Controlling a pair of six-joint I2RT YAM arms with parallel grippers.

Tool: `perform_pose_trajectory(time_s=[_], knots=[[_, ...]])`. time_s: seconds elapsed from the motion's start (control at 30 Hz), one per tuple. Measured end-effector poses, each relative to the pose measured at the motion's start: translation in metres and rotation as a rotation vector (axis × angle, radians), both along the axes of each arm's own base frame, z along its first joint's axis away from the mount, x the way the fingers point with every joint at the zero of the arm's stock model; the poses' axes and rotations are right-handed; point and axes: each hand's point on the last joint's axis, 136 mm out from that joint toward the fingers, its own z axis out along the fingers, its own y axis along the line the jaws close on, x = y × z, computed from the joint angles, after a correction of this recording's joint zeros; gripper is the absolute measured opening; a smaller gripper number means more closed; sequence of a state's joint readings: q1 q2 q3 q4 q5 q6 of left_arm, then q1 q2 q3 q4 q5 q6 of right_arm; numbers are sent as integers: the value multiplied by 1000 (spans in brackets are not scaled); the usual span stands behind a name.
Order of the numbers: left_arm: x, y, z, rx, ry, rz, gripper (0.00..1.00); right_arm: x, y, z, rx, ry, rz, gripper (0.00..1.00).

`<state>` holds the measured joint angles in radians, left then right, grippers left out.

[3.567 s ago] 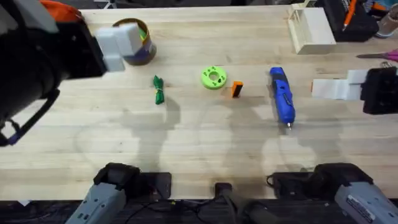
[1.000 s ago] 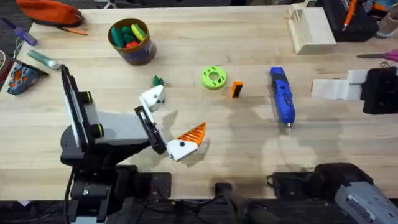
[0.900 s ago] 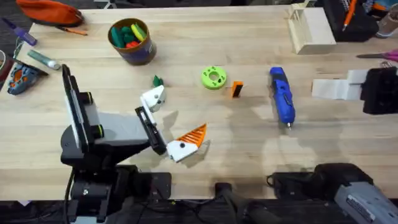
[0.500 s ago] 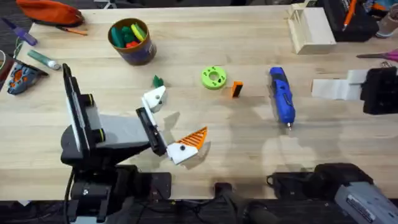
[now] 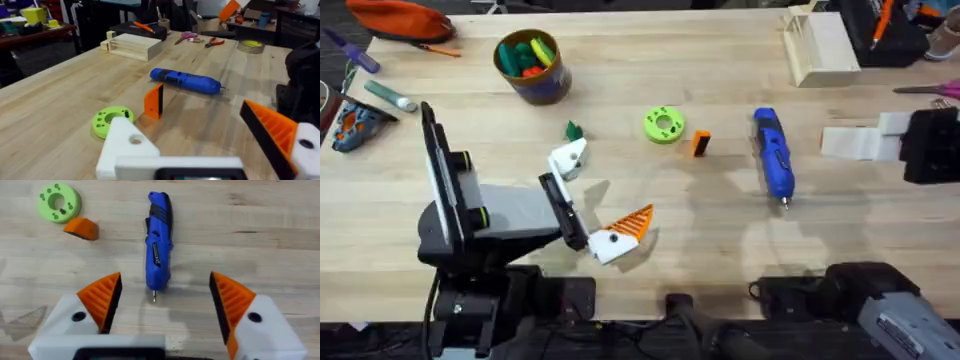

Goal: Pick up the gripper from the table and insert it into the empty holder that is missing its gripper. Then pick up a screw, insert it into the mounting hole, and use the screwdriver to tighten it. Finally, clean up the table by picking up the vegetable and placing it into the bucket.

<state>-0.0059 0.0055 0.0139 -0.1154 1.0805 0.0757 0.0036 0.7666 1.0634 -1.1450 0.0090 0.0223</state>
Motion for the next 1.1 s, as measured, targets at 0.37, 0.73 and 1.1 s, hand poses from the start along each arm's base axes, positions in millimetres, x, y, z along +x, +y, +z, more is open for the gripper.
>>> perform_pose_trajectory(time_s=[0.37, 0.73, 1.1], knots=[[0, 0, 0, 0, 0, 0, 985, 0, 0, 0, 0, 0, 0, 993], [0, 0, 0, 0, 0, 0, 985, 2, 0, 2, 2, -11, 1, 993], [0, 0, 0, 0, 0, 0, 985, -4, 2, -11, 85, 94, -115, 993]])
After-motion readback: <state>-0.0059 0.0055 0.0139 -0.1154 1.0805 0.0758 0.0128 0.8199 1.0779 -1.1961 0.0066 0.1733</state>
